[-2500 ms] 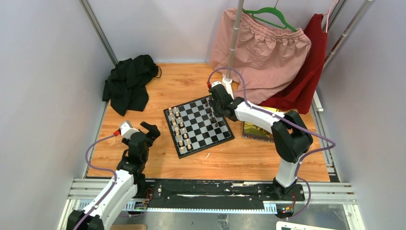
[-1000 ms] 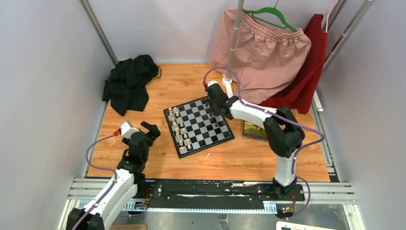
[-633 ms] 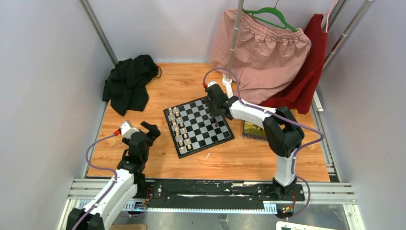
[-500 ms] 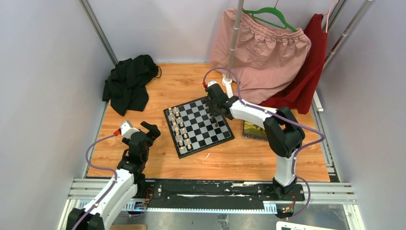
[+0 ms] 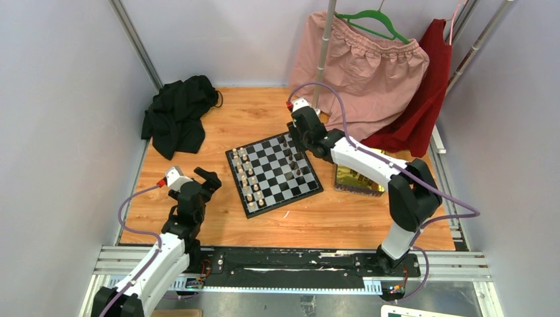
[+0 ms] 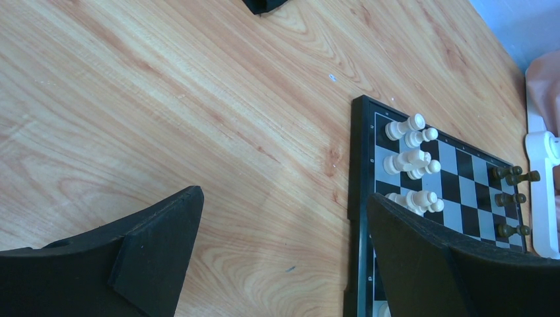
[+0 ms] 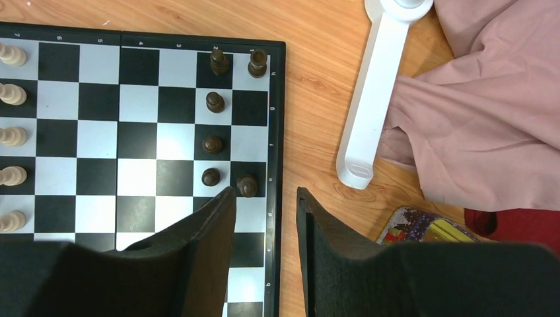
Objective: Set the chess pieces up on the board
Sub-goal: Place the chess piece on the chessboard, then move the chess piece to the chessboard, then pick up the chess piece from the storage box.
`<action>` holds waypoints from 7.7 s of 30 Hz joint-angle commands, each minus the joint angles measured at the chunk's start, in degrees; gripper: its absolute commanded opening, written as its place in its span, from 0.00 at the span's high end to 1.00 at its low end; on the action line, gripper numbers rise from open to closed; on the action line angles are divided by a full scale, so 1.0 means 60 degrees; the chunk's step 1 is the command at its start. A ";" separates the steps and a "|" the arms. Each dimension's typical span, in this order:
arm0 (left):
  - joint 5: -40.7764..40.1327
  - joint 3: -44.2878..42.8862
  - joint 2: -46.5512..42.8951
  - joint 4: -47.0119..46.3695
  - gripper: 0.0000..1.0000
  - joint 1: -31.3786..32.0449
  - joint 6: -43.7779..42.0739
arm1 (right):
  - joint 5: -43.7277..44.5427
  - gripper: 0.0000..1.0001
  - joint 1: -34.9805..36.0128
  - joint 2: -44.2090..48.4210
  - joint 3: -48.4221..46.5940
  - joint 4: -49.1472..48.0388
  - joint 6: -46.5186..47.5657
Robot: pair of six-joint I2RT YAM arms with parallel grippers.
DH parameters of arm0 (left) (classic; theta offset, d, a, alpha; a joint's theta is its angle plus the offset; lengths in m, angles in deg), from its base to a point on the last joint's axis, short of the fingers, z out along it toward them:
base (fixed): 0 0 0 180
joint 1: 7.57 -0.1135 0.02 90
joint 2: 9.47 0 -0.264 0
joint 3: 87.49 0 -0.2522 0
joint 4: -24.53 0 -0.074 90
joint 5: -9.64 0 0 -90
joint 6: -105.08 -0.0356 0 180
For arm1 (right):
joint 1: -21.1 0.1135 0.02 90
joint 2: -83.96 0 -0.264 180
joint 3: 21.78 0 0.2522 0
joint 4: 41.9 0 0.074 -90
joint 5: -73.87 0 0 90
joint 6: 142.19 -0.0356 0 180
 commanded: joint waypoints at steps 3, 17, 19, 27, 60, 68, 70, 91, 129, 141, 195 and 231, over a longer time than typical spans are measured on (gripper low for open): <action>-0.0102 0.0105 -0.0057 -0.0206 0.00 -0.0033 -0.0052 | -0.0314 0.57 0.0115 -0.0532 -0.0109 0.0351 0.0017; -0.0110 0.0104 -0.0024 -0.0224 0.00 -0.0033 -0.0049 | -0.0510 0.58 0.0084 -0.1401 -0.0359 0.0354 -0.0045; -0.0116 0.0104 -0.0017 -0.0242 0.00 -0.0033 -0.0049 | -0.0573 0.58 0.0042 -0.1453 -0.0359 0.0306 -0.0057; -0.0114 0.0125 0.0024 -0.0285 0.00 -0.0033 -0.0035 | -0.0796 0.63 -0.0089 -0.1743 -0.0404 0.0189 -0.0062; -0.0044 0.0090 0.0333 -0.0548 0.00 -0.0033 -0.0093 | -0.0903 1.00 -0.0336 -0.0941 0.0487 0.0081 -0.0260; -0.0026 0.0104 0.0288 -0.0522 0.00 -0.0033 -0.0093 | -0.0941 1.00 -0.0336 -0.0636 0.0943 -0.0039 -0.0402; -0.0027 0.0104 0.0283 -0.0514 0.00 -0.0033 -0.0093 | -0.0967 1.00 -0.0332 -0.0591 0.1020 -0.0045 -0.0431; -0.0044 0.0126 0.0198 -0.0458 0.00 -0.0033 -0.0078 | -0.0962 1.00 -0.0092 -0.0513 0.1287 -0.0105 -0.0581; -0.0073 0.0090 0.0223 -0.0433 0.00 -0.0033 -0.0066 | 0.1995 0.60 -0.0926 0.2215 0.2382 0.0421 -0.1612; -0.0044 0.0104 0.0257 -0.0470 0.00 -0.0033 -0.0056 | 0.1597 0.61 -0.3085 0.2215 0.3610 0.0364 -0.2299; 0.0032 0.0147 0.0277 -0.0555 0.00 -0.0033 -0.0107 | 0.0563 1.00 -0.4778 0.1392 0.4066 -0.1172 -0.2137; 0.0003 0.0105 0.0538 -0.0726 0.00 -0.0033 -0.0093 | 0.0602 1.00 -0.4130 0.0344 0.3375 -0.1352 -0.1355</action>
